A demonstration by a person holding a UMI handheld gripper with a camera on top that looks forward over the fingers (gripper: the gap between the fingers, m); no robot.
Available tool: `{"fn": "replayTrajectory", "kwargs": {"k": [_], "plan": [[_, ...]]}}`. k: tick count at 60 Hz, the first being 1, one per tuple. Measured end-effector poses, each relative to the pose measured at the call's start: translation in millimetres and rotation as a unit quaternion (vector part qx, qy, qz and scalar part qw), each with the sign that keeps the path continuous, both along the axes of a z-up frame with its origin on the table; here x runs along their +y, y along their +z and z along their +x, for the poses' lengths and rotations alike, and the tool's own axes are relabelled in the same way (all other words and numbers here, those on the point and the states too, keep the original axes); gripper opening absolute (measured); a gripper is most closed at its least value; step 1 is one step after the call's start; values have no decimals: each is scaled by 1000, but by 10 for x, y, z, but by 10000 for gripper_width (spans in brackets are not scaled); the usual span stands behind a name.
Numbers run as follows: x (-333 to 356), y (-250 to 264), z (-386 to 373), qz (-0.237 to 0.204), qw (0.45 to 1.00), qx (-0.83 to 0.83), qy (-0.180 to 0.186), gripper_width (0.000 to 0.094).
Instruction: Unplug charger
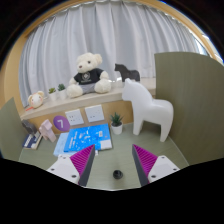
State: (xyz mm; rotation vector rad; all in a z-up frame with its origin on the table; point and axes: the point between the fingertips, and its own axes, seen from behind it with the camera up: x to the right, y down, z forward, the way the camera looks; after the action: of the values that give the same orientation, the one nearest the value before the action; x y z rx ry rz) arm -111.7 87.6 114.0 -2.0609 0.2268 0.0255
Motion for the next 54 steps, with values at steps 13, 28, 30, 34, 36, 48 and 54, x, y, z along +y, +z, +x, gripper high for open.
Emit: {"fn": "replayTrajectory", "kwargs": {"k": [13,28,30,34,36,48,54], "plan": [[-666,1372,-468,105,994,-10,-3,751],[-1727,1183,-1417,85,995,-43,39,755],[-1850,1082,-1544,72,995,-45,48,755],[-2078,920,-1773,52,995,-45,67,756],[-2181,830,-1881,48,995,-46,74,759],[-2556,752,-2219,43,990,-74,111,772],[-2620,730,-2272,34,991,-66,114,773]]}}
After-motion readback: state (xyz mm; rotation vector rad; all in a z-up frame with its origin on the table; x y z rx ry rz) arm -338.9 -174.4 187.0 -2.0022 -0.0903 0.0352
